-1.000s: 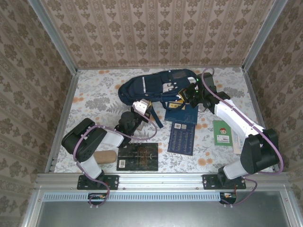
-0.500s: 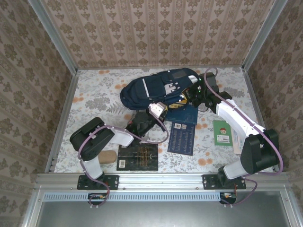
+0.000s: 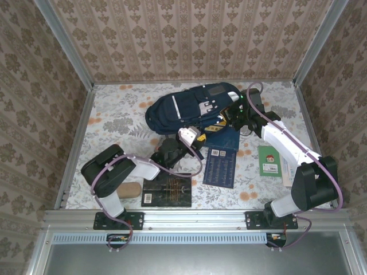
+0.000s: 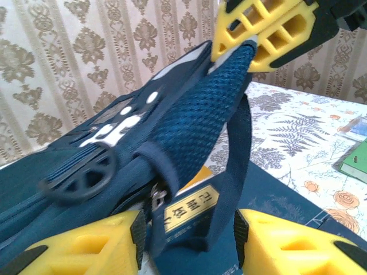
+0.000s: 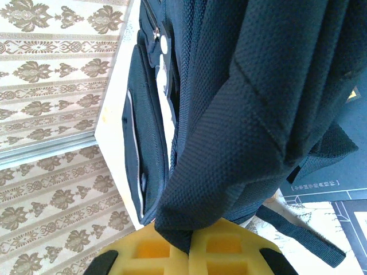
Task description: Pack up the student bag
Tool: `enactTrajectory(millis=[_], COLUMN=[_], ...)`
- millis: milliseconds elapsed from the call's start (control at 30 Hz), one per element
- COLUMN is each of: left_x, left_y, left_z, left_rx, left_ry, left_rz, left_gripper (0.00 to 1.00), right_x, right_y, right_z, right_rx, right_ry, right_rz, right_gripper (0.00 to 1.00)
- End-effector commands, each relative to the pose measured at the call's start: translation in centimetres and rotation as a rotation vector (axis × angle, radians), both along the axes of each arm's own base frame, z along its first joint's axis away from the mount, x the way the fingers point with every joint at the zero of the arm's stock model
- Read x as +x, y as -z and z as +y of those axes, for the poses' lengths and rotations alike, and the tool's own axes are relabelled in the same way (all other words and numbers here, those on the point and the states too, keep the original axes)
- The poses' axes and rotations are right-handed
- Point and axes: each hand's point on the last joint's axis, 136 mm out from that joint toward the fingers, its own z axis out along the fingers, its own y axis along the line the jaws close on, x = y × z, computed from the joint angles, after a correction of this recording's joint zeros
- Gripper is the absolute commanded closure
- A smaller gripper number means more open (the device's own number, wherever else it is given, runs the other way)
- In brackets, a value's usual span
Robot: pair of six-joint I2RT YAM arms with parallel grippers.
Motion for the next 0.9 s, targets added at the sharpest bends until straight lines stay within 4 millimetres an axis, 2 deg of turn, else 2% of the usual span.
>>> enactTrajectory(millis=[0, 133, 300, 367, 667, 867], left_x=[0.2, 0.5, 1.5, 2.0, 3.6, 3.8], left_y=[-0.7, 0.6, 2.5, 2.7, 1.6, 1.0], left_z=[2.6, 5.1, 7.0, 7.5, 6.1, 5.2], left_rx=[-0.031, -0.011, 0.008, -0.007, -0.039, -0.049], left_ry=[-0.08, -0.152, -0.208, -0.22, -0.204, -0.177], left_rz=[0.001, 0.039, 0.112, 0.125, 0.123, 0.117], left_gripper=[0.52, 0.52, 0.56, 0.57, 0.58, 0.59], right_x=[-0.1, 0.3, 0.4, 0.4, 0.2, -0.1], right_y=[-3.5, -4.2, -4.6, -4.7, -4.6, -4.3], right_z=[1.9, 2.1, 2.3, 2.2, 2.2, 2.1], right_rx=[0.085, 0.093, 0.099, 0.1, 0.098, 0.091], right_ry=[-0.067, -0.073, -0.076, -0.075, -0.074, -0.073], right_rz=[-0.073, -0.086, -0.092, -0.096, -0.092, -0.084], right_gripper=[1.0, 1.0, 1.0, 1.0, 1.0, 1.0])
